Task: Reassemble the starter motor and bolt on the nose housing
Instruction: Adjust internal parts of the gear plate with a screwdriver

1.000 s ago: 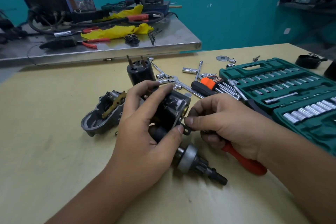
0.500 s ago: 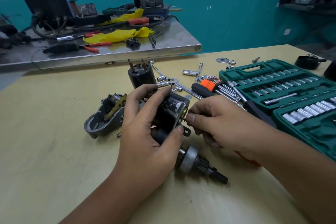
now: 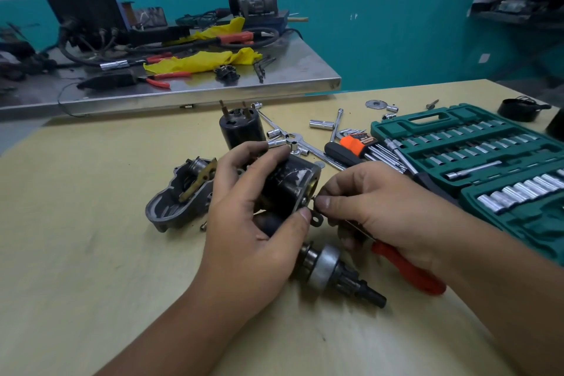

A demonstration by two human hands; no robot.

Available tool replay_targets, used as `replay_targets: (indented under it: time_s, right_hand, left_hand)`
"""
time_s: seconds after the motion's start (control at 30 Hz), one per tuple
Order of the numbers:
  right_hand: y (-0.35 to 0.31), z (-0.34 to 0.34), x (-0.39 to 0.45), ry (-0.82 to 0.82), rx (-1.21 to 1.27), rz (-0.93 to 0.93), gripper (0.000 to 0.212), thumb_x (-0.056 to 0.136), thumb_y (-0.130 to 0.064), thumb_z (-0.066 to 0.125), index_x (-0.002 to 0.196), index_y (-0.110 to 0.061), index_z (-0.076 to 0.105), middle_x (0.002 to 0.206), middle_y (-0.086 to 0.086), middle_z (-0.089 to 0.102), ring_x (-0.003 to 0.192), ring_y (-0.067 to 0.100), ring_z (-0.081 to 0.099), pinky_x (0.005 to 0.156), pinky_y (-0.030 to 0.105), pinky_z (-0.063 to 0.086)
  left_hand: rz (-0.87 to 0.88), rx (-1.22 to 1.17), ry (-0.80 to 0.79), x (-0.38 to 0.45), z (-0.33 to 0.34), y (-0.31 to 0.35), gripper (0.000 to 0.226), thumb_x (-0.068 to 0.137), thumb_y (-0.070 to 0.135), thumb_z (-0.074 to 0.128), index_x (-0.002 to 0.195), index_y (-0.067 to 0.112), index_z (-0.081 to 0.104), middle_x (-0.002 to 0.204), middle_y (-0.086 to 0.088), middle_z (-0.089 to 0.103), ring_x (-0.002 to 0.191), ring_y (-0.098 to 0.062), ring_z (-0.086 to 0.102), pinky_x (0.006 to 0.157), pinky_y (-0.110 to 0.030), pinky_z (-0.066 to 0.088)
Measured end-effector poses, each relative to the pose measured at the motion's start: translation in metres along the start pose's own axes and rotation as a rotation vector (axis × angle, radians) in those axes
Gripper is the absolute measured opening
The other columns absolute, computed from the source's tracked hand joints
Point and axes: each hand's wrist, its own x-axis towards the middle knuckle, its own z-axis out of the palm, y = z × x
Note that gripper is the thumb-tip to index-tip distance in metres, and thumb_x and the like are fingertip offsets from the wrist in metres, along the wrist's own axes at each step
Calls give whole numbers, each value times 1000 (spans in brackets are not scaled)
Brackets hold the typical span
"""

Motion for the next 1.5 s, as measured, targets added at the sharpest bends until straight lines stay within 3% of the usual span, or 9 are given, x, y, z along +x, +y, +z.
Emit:
replay_targets:
  time_s: [0.1,0.2,0.47,0.63,0.77,0.87,0.97,1.2,1.5]
  right_hand:
    - [2,1,0,13,-57,-18,25,99,-18,66,76,-10,70,69,24,62,46,24,51,49,31,37]
    - [2,1,1,16,-85,-35,26,101,-18,63,77,-8,68,61,8,60,41,19,49,42,25,36]
    - [1,7,4,57,166,42,16,85,4,59,88,-11,62,59,8,50,36,16,35,42,19,24]
    - [-1,8,4,102,197,49,31,81,2,46,90,-27,53,55,7,59,39,18,36,44,21,26]
    - [-2,9,3,132,145,-7,35,82,4,43,92,-29,51,52,2,52,42,18,35,44,23,26]
    - [-3,10,-2,174,33,-128,36,83,4,41,95,-28,51,51,-8,43,41,14,38,44,25,29]
    - [-7,11,-8,180,-74,-219,34,85,4,40,99,-25,47,46,-9,47,41,9,40,46,27,32]
    - [-11,20,-17,221,-170,-267,30,71,-24,43,98,-39,41,51,-9,49,47,7,46,52,34,39]
    - [-11,13,-9,136,154,-96,36,59,-6,48,91,-23,46,68,8,48,43,25,47,45,32,33]
  left_hand:
    - [17,35,3,-1,0,0,66,77,9,77,139,26,61,143,6,43,130,-34,56,92,-47,60]
    - [22,49,2,-2,0,1,65,78,9,77,139,24,61,144,5,41,132,-34,55,96,-55,56]
    - [-9,220,-86,5,2,12,59,76,5,63,117,48,71,143,9,31,136,-12,48,105,-31,50]
    - [-41,293,-106,10,4,20,48,78,9,53,98,49,71,139,15,27,114,7,53,94,-27,50]
    - [-37,444,-92,9,11,30,20,78,30,56,91,45,61,137,10,26,102,28,35,86,-32,52]
    - [8,557,-91,6,13,37,13,83,37,62,94,43,56,141,0,27,102,-9,50,73,-41,57]
    - [3,671,-129,3,12,39,32,87,31,54,112,50,63,151,-7,24,91,-36,67,72,-45,58]
    - [-5,767,-178,-1,17,38,10,85,31,64,80,27,71,158,-20,32,79,-39,70,59,-36,52]
    - [47,672,-131,2,15,33,7,83,26,63,87,27,69,153,-17,33,88,-37,68,71,-45,58]
